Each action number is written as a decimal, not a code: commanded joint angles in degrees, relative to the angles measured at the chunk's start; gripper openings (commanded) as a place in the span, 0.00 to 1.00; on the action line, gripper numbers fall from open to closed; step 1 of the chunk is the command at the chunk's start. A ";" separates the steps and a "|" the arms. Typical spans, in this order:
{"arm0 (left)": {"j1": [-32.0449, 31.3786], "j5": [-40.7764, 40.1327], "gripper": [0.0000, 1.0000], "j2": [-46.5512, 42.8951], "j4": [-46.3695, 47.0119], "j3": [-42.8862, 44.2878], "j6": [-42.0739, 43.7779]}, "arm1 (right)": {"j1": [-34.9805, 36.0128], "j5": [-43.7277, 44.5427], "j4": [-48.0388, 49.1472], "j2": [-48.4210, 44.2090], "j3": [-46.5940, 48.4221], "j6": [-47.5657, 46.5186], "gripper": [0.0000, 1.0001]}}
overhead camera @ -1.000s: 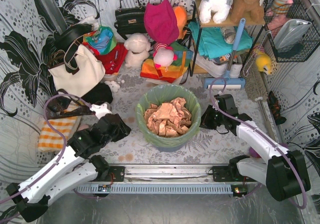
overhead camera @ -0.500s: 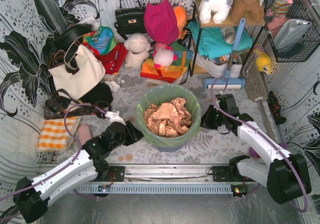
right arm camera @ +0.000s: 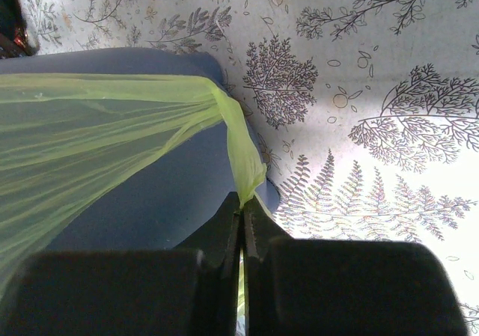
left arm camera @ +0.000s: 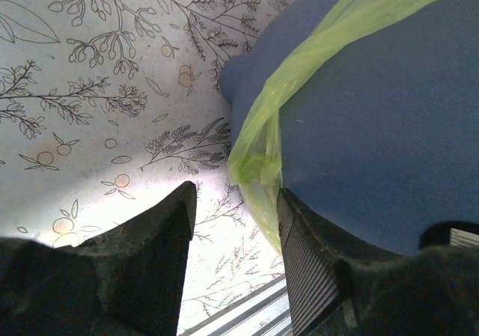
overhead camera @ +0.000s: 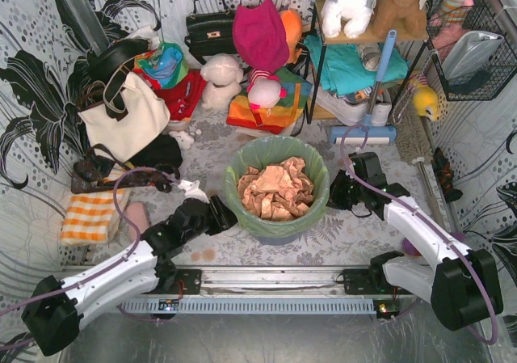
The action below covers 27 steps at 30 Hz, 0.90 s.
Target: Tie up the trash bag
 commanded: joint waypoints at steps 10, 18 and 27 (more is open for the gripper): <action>0.15 1.82 0.50 8.41 11.04 -1.68 3.35 | -0.13 -1.65 0.91 0.46 0.23 0.10 0.00; 0.24 2.19 0.32 12.68 11.64 -0.07 4.97 | -0.13 -2.21 0.51 0.41 0.06 -0.57 0.00; 0.24 -5.44 0.00 9.86 2.95 3.35 6.05 | -0.14 -1.81 -0.04 -0.32 0.65 -0.81 0.00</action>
